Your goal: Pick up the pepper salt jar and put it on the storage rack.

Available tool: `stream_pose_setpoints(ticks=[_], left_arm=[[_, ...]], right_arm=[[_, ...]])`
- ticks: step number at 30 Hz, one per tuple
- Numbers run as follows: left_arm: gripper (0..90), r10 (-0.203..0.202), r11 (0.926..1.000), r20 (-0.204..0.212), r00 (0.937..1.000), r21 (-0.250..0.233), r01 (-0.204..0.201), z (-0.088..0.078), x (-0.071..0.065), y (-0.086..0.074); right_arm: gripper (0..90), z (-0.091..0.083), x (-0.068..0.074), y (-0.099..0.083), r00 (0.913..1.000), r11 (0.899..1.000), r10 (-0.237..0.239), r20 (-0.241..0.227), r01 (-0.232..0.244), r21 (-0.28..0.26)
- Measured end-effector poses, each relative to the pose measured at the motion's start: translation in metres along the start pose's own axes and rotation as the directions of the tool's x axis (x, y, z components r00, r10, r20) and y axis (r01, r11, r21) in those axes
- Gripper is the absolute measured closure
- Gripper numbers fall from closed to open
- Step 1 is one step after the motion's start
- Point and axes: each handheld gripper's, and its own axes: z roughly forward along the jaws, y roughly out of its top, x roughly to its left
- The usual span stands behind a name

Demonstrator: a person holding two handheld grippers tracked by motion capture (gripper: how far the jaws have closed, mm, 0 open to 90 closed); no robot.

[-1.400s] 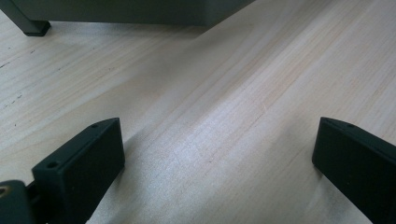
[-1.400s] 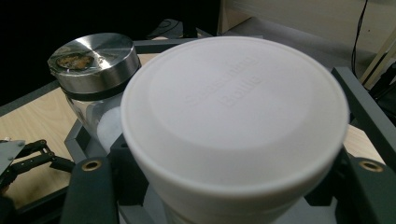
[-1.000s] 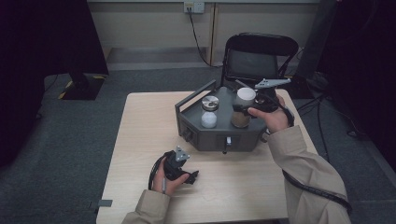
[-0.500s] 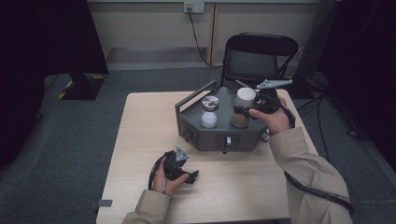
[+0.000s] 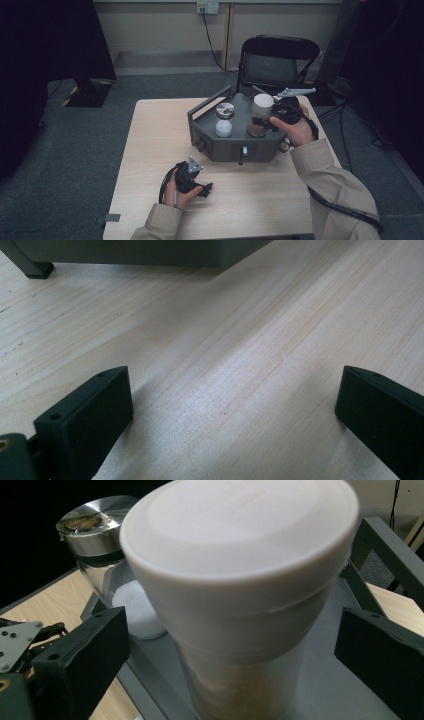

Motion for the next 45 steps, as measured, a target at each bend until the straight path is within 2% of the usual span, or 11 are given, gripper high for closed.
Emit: stream_pose_setpoints(ticks=[21, 30, 45], left_arm=[[1.4, 0.002, 1.0, -0.001, 1.0, 0.001, -0.002, 0.0, 0.0, 0.0], [1.4, 0.002, 1.0, -0.002, 1.0, 0.001, -0.002, 0.0, 0.0, 0.0], [1.4, 0.003, 1.0, -0.001, 1.0, 0.0, -0.003, 0.0, 0.0, 0.0]], right_arm=[[0.4, -0.018, 0.009, -0.02, 0.9987, 0.999, -0.039, -0.034, 0.038, -0.033], [0.4, -0.027, 0.012, -0.033, 0.9983, 0.998, -0.037, -0.044, 0.035, -0.057], [0.4, -0.042, 0.021, -0.059, 0.996, 0.995, -0.061, -0.066, 0.056, -0.087]])
